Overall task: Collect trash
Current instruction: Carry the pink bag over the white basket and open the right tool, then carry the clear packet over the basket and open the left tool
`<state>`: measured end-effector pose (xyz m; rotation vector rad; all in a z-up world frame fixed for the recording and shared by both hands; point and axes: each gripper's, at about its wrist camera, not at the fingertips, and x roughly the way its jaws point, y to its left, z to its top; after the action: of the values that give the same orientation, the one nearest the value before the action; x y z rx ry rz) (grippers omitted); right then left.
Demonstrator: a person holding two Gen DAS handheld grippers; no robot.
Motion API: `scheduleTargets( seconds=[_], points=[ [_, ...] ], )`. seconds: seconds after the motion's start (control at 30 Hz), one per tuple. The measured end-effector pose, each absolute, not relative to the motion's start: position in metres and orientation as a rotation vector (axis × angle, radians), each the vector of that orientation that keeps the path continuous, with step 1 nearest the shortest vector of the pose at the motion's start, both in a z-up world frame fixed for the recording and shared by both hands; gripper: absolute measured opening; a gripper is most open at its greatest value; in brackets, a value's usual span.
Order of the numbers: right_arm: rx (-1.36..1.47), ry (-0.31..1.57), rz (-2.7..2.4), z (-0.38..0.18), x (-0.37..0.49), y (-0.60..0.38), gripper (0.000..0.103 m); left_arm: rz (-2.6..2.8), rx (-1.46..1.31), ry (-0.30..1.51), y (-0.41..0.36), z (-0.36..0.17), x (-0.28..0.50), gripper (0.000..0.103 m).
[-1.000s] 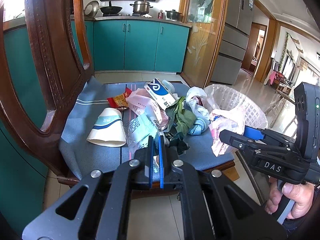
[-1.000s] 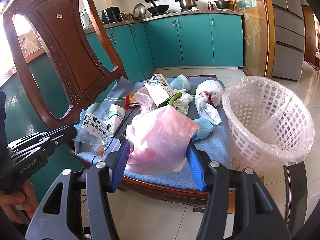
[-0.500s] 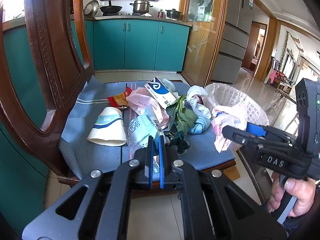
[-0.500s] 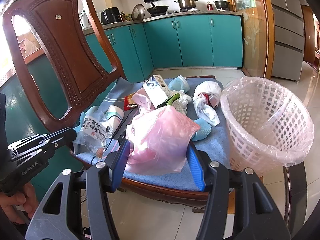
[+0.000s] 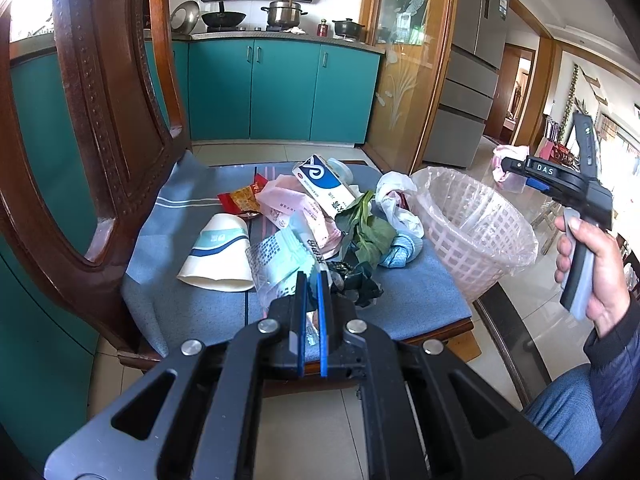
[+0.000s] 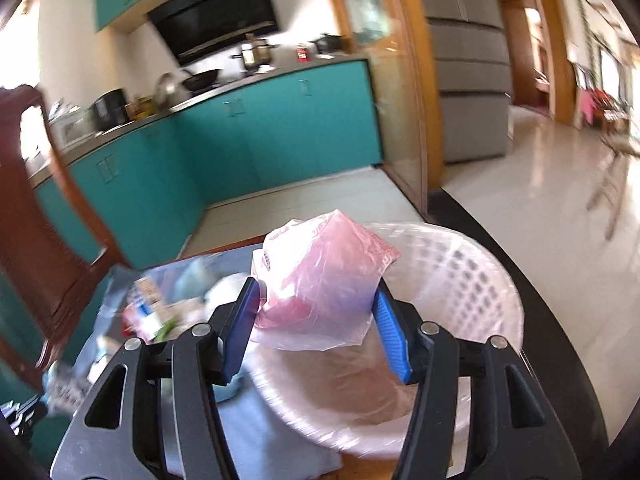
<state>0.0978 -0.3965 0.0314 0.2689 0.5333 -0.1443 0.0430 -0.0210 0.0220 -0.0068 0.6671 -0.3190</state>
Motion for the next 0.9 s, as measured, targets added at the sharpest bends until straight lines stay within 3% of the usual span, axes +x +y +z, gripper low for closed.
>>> scheduleTargets(
  seconds=[0.07, 0.17, 0.27, 0.9],
  points=[
    [0.279, 0.537, -0.154, 0.029, 0.099, -0.404, 0.061, -0.319, -0.005, 0.667, -0.022, 0.022, 0.043, 0.006],
    [0.265, 0.552, -0.158, 0.027, 0.099, -0.403, 0.081, -0.319, -0.003, 0.666, -0.023, 0.022, 0.043, 0.006],
    [0.189, 0.536, -0.167, 0.030, 0.091, -0.388, 0.091, -0.320, -0.001, 0.665, -0.024, 0.022, 0.043, 0.006],
    [0.192, 0.427, -0.098, 0.052, 0.054, -0.359, 0.095, -0.416, 0.024, 0.639, -0.070, 0.027, 0.056, 0.006]
  ],
)
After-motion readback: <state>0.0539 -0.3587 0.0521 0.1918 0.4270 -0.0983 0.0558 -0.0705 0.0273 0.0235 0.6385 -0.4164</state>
